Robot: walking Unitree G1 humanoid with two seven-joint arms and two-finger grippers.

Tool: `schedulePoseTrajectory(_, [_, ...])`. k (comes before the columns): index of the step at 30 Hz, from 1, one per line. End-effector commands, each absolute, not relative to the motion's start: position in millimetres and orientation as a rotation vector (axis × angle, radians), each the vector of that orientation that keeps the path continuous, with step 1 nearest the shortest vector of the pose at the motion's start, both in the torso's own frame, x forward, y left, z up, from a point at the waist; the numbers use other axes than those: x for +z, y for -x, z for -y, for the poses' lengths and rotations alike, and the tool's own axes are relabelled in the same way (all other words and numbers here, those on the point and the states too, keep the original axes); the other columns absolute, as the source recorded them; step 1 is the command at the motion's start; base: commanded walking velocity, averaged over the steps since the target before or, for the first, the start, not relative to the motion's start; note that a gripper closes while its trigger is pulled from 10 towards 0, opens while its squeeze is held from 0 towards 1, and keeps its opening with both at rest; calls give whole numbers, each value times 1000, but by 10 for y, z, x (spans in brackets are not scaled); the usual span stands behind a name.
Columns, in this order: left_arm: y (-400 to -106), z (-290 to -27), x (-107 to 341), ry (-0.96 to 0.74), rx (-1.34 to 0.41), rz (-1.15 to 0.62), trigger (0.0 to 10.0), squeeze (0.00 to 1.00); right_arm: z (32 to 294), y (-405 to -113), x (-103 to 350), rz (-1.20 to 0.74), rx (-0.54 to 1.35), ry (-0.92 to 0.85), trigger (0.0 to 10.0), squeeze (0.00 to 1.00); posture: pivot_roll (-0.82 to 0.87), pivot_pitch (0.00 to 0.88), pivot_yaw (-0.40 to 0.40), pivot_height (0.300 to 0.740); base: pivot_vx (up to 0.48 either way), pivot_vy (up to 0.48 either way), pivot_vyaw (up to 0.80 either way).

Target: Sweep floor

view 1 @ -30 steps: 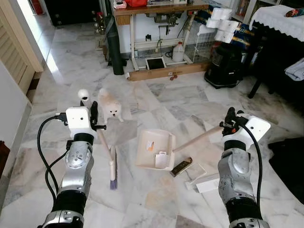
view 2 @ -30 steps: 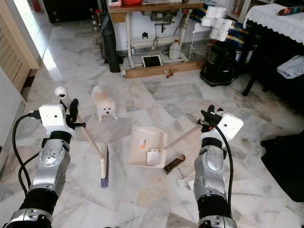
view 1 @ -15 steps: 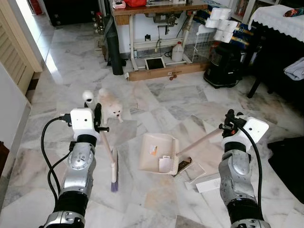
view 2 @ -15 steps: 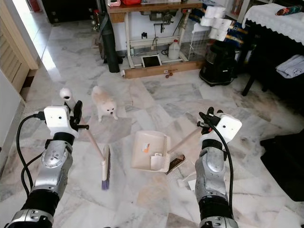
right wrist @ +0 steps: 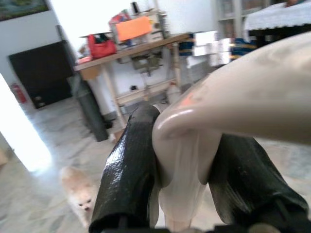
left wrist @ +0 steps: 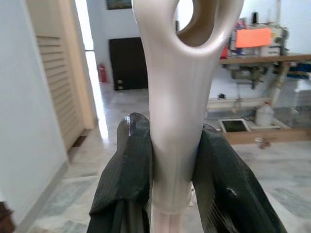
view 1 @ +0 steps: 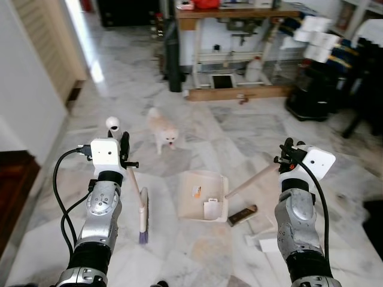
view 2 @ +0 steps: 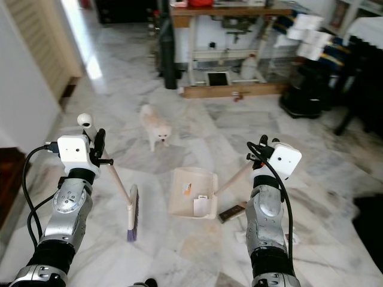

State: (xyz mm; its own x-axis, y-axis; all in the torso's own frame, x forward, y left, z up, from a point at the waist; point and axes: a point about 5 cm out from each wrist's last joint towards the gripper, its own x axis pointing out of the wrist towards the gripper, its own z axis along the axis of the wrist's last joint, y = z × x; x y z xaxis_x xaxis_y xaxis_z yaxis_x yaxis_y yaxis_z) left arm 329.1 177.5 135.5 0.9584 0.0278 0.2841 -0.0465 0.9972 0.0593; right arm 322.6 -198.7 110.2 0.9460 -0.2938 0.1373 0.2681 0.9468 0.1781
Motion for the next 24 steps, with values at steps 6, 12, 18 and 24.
schedulePoseTrajectory(6, [-3307, -1705, 1495, -93, 1, 357, 10000, 0, 1967, -3267, 1212, 215, -288, -169, 10000, 0, -22, 0, 23, 740, 0, 0, 800])
schedulePoseTrajectory(12, [-3309, -1689, 1495, -89, -8, 353, 10000, 0, 1954, -3281, 1219, 215, -285, -191, 10000, 0, -9, 0, 21, 740, 0, 0, 454])
schedulePoseTrajectory(18, [-3278, -1685, 1461, -86, -11, 341, 10000, 0, 1960, -3272, 1195, 205, -286, -192, 10000, 0, 2, 0, 14, 740, 0, 0, 0])
schedulePoseTrajectory(24, [-3251, -1672, 1407, -83, -12, 326, 10000, 0, 1955, -3269, 1189, 202, -280, -193, 10000, 0, 11, 0, 7, 740, 0, 0, 0])
